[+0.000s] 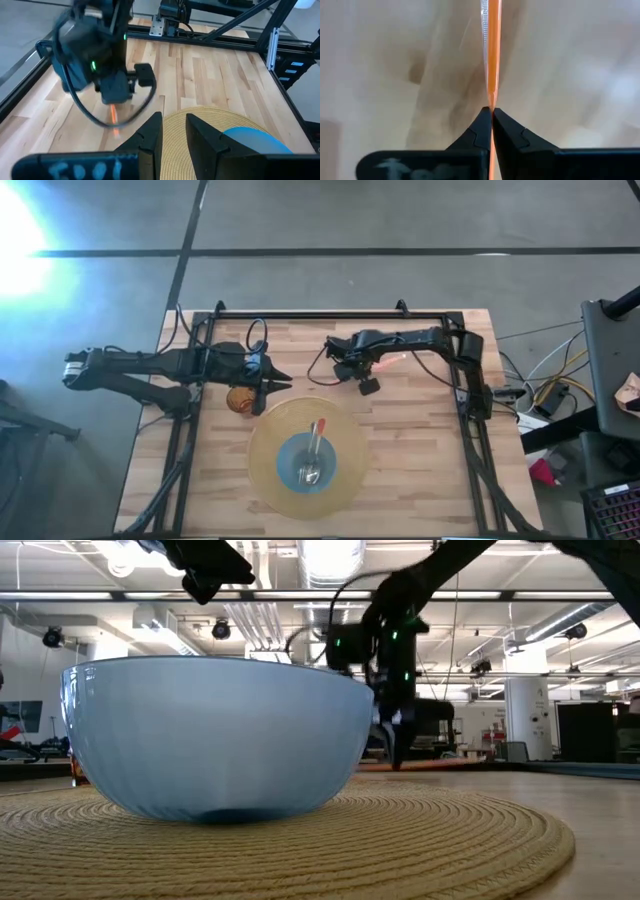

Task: Pick & Place Utensil
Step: Put the orange straw into the brown cup on the brown mat

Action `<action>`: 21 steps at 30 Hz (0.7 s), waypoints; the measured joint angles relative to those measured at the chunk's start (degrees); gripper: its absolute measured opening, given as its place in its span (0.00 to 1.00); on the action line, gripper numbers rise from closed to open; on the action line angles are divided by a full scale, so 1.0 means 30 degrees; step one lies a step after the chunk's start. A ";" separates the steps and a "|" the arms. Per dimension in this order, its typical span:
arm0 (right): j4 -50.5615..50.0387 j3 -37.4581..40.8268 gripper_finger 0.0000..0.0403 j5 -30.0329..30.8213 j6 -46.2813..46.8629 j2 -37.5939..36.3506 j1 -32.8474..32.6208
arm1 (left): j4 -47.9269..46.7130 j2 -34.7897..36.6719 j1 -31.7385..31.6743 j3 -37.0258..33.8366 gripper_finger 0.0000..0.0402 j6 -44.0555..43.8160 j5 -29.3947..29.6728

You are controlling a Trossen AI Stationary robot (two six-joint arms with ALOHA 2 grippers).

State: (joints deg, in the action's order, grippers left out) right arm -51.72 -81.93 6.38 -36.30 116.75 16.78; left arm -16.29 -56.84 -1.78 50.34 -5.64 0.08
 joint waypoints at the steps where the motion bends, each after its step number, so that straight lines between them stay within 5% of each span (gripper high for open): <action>1: -0.0058 -0.0019 0.02 0.0000 0.0129 -0.0397 0.0016 | -0.0001 0.0000 -0.0001 0.0000 0.19 -0.0113 0.0000; 21: -0.0526 0.0030 0.02 -0.0030 0.3047 -0.8899 0.0153 | -0.0008 0.1797 0.0000 -0.0003 0.19 0.1235 0.0007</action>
State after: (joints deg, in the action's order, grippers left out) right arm -53.30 -81.84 6.28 -27.16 90.05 17.23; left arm -16.32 -51.45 -1.78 50.33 -1.93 0.10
